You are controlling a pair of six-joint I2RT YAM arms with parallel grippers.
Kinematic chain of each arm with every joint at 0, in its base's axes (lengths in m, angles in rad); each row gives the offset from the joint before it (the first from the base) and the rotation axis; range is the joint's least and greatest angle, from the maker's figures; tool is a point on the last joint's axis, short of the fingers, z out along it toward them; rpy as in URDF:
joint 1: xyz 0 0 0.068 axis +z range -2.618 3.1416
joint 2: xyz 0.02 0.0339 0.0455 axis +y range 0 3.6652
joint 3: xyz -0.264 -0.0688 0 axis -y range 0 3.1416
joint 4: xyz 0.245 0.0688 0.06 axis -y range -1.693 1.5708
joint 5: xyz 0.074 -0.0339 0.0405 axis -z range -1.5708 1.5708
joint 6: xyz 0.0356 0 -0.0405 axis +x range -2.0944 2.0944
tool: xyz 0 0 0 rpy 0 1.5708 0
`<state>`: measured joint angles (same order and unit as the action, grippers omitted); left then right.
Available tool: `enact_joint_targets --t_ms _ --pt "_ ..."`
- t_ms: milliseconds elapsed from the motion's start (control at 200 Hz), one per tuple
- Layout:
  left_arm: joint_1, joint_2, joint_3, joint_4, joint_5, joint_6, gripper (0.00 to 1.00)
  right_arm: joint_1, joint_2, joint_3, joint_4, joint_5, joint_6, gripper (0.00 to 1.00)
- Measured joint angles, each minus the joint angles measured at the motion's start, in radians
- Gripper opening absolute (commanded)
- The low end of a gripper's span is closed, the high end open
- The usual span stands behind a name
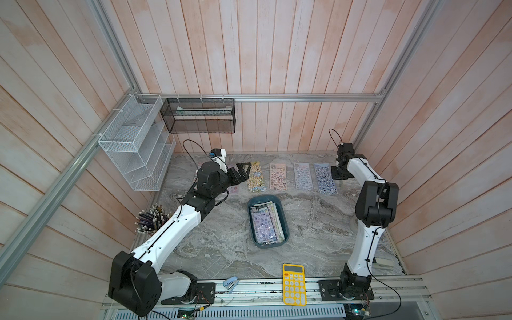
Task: Take the stickers out of the storage box
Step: Place the sticker at the corner of the board.
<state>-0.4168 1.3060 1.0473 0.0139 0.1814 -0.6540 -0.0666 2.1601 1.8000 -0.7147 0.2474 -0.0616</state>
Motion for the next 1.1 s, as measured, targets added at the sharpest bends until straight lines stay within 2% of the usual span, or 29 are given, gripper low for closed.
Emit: enact_joint_targets --t_ms 395,730,895,1100 --pt "0.004 0.054 0.05 -0.025 0.002 0.009 1.0 -0.023 -0.002 0.005 -0.013 -0.094 -0.021 0.0" --pt "0.005 0.097 0.108 -0.045 0.021 0.019 1.0 -0.249 -0.026 0.01 -0.044 -0.313 -0.013 0.0" --pt "0.005 0.136 0.124 -0.048 0.028 0.017 1.0 -0.251 0.003 0.053 -0.069 -0.312 -0.017 0.0" --pt "0.005 0.187 0.15 -0.051 0.051 0.007 1.0 -0.23 0.067 0.064 -0.073 -0.251 -0.021 0.0"
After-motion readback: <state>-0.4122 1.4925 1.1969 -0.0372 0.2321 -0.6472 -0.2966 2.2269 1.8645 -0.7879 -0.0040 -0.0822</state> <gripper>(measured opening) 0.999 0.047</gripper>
